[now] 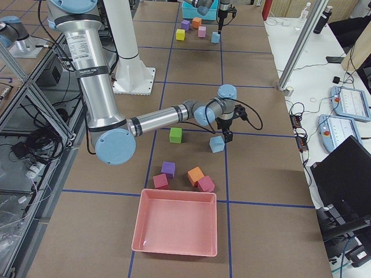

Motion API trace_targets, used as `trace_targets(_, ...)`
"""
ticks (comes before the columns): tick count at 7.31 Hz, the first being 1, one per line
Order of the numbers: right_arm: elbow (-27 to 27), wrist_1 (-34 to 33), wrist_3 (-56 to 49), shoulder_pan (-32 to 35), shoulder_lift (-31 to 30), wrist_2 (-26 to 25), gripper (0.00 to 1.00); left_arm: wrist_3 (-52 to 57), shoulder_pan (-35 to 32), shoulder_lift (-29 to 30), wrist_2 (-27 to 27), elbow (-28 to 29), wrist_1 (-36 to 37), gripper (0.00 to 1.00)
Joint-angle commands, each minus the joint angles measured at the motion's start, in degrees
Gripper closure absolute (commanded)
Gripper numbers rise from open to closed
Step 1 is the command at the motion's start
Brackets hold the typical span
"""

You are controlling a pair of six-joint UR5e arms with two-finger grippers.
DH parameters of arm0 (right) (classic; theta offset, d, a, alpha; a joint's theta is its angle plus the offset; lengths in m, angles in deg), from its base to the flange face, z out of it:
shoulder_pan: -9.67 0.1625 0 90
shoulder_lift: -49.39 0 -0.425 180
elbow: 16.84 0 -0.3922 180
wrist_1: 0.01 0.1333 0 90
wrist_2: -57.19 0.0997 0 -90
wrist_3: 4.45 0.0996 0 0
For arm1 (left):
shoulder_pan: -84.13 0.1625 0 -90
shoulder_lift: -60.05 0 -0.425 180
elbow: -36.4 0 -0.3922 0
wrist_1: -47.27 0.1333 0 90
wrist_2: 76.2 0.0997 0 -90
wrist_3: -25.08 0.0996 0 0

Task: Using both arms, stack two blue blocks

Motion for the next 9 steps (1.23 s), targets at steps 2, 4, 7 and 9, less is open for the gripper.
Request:
trace_targets(2, 0.5, 1.9, 0.4, -1.4, -1.9, -0.4, 0.03, -1.0, 0.7, -0.3, 0.0, 0.6, -1.1, 0.01)
trace_targets(4, 0.5, 2.0, 0.5, -2.2, -2.8, -0.6, 0.06, -1.0, 0.8, -0.4, 0.0, 0.8, -1.1, 0.01)
trace_targets(7, 1.7, 2.1, 0.4, -2.9, -3.2, -1.0, 0.11, -0.9, 0.8, -0.4, 0.0, 0.9, -1.1, 0.01)
trace_targets(9, 1.9, 3.2, 0.4, -3.2, -3.0, -1.1, 0.36, -0.9, 0.8, -0.4, 0.0, 0.9, -1.1, 0.01)
